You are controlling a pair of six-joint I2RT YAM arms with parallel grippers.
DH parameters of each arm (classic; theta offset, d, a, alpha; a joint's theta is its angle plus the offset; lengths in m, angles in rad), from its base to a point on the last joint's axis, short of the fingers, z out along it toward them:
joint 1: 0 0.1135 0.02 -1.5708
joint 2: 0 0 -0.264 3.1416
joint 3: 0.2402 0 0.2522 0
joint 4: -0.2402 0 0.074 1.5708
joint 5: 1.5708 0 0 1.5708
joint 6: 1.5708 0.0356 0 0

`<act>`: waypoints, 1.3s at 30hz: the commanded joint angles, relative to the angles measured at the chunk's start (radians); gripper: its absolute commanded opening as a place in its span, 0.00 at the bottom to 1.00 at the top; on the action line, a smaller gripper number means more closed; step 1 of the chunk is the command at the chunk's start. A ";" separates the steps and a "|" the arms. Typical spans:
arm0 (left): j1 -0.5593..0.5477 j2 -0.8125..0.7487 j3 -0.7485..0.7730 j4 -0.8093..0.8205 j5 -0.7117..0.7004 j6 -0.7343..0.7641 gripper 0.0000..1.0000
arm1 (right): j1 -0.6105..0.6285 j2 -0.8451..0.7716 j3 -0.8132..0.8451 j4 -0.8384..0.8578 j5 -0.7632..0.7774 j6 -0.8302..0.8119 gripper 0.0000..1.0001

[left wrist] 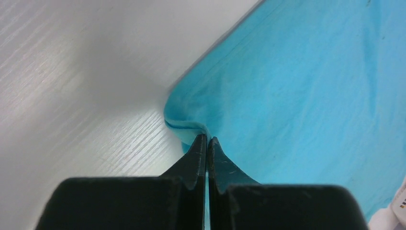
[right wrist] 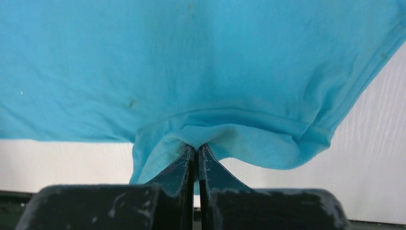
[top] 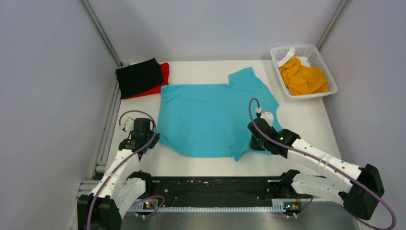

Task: Fold and stack the t-shirts
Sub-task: Fold the flattened tshirt in 1/3 of the way

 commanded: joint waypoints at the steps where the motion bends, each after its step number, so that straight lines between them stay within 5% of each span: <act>1: 0.001 0.030 0.065 0.084 -0.065 -0.025 0.00 | -0.054 0.014 0.065 0.149 0.098 -0.072 0.00; 13: 0.003 0.171 0.167 0.123 -0.148 -0.039 0.00 | -0.207 0.099 0.176 0.264 0.186 -0.156 0.00; 39: 0.021 0.430 0.285 0.239 -0.192 0.005 0.00 | -0.428 0.421 0.309 0.430 -0.054 -0.337 0.00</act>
